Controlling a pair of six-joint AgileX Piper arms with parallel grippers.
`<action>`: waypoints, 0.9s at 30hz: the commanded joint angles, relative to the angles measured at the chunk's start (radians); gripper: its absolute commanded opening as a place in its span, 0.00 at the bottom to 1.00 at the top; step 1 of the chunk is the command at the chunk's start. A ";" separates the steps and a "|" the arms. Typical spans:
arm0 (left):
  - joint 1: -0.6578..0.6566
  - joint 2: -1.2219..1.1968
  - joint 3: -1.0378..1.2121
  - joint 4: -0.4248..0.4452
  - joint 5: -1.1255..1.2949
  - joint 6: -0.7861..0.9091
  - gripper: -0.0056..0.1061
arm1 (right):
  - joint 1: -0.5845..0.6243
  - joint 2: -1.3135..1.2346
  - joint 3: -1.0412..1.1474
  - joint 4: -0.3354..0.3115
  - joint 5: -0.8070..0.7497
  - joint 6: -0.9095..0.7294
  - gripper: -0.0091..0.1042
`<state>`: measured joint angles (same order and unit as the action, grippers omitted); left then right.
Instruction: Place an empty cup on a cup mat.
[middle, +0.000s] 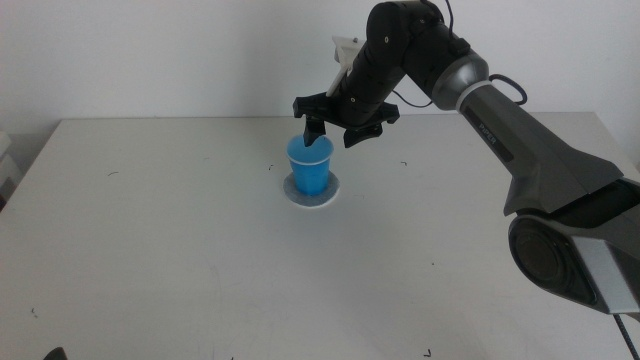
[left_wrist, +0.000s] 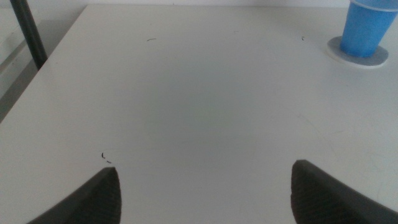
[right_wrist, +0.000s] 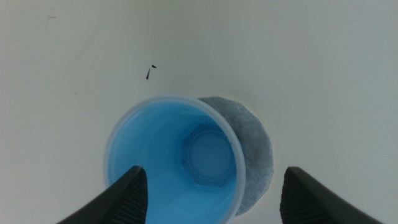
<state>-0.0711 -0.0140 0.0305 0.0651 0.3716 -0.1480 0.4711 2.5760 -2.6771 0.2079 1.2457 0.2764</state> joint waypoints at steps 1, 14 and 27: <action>0.001 -0.006 -0.006 0.000 -0.067 -0.011 0.99 | 0.001 -0.111 -0.038 -0.012 0.022 -0.010 0.56; 0.001 -0.006 -0.006 0.000 -0.067 -0.011 0.99 | -0.006 -0.474 0.317 -0.114 0.034 -0.057 0.56; 0.001 -0.006 -0.006 0.000 -0.067 -0.011 0.99 | -0.138 -1.034 1.038 -0.120 -0.280 -0.063 0.56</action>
<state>-0.0711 -0.0140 0.0305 0.0651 0.3716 -0.1480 0.3570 1.6618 -1.6968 0.0942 1.0733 0.2241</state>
